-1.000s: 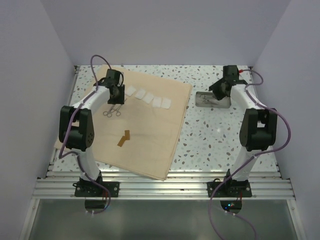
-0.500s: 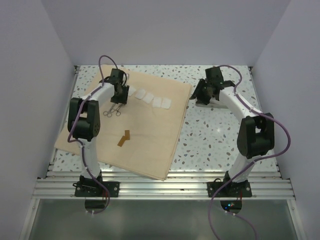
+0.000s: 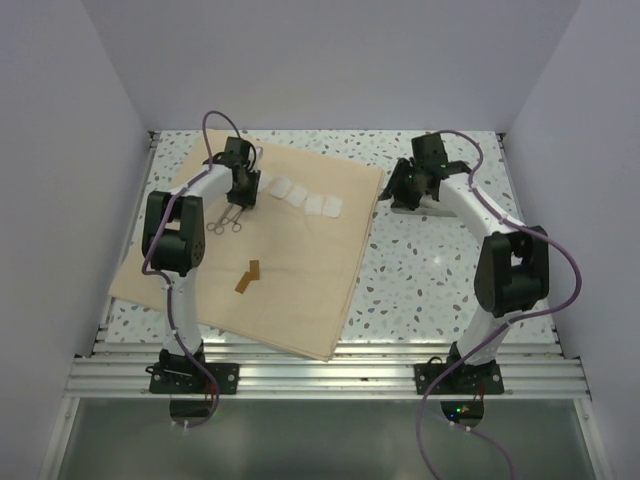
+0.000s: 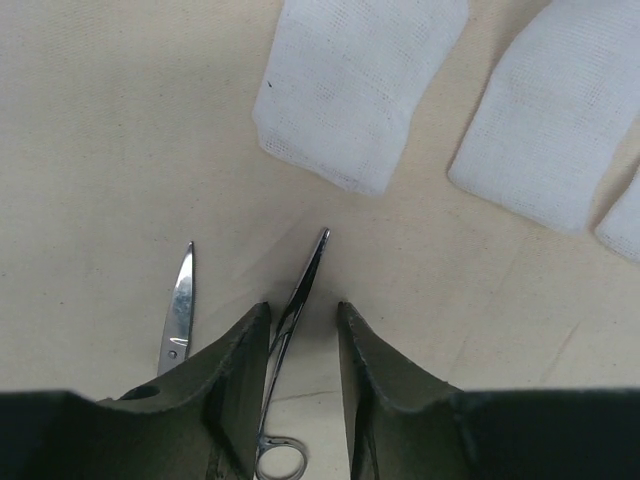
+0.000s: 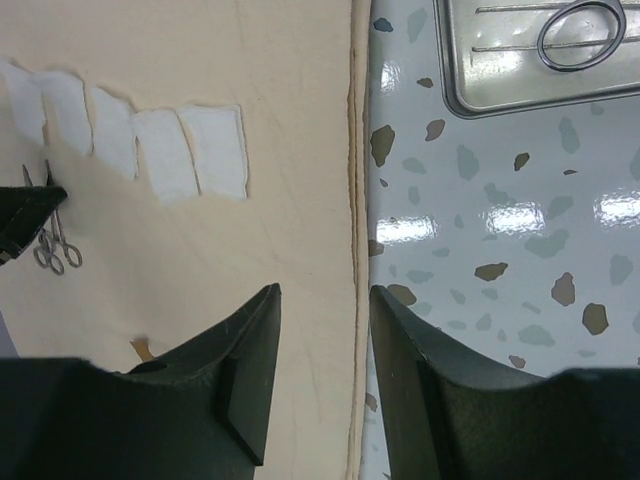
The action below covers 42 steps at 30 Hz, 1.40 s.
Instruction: Prepare the surgical pack
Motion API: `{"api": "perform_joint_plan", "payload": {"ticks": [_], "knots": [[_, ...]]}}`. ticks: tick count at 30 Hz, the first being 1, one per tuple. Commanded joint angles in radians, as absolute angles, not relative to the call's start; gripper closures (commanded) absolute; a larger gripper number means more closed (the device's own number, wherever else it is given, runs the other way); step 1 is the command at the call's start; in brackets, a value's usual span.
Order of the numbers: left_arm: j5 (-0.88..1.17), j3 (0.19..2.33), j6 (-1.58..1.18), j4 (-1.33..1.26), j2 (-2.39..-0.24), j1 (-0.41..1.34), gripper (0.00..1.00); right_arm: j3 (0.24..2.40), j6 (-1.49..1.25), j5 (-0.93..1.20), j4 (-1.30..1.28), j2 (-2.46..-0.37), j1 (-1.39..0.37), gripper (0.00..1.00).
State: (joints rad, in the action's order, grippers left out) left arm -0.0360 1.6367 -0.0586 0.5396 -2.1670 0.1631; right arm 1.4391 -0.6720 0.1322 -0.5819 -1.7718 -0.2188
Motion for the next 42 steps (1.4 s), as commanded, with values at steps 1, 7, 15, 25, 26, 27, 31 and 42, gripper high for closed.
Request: {"api": "perform_joint_plan", "payload": {"ticks": [1, 7, 15, 25, 26, 27, 31, 42], "knots": [[-0.017, 1.629, -0.04, 0.525, -2.204, 0.144, 0.65, 1.474, -0.653, 0.169, -0.574, -1.773, -0.23, 0.55], [0.017, 1.615, -0.046, 0.529, -2.183, 0.137, 0.87, 1.543, -0.687, 0.227, -0.532, -1.844, -0.311, 0.55], [0.083, 1.644, -0.118, 0.632, -2.135, 0.137, 1.0, 1.559, -0.796, 0.423, -0.189, -1.98, -0.436, 0.57], [0.196, 1.549, -0.164, 0.611, -2.026, 0.137, 1.0, 1.745, -0.897, 0.545, 0.043, -2.259, -0.59, 0.59], [0.204, 1.549, -0.169, 0.609, -2.026, 0.137, 1.0, 1.752, -0.906, 0.545, 0.061, -2.26, -0.597, 0.58], [0.215, 1.539, -0.17, 0.606, -2.022, 0.137, 1.0, 1.758, -0.929, 0.549, 0.075, -2.284, -0.603, 0.58], [0.247, 1.523, -0.175, 0.598, -2.017, 0.137, 1.0, 1.763, -0.98, 0.554, 0.127, -2.33, -0.64, 0.54], [0.322, 1.489, -0.199, 0.572, -2.014, 0.137, 1.0, 1.752, -1.022, 0.551, 0.16, -2.404, -0.71, 0.5]]}}
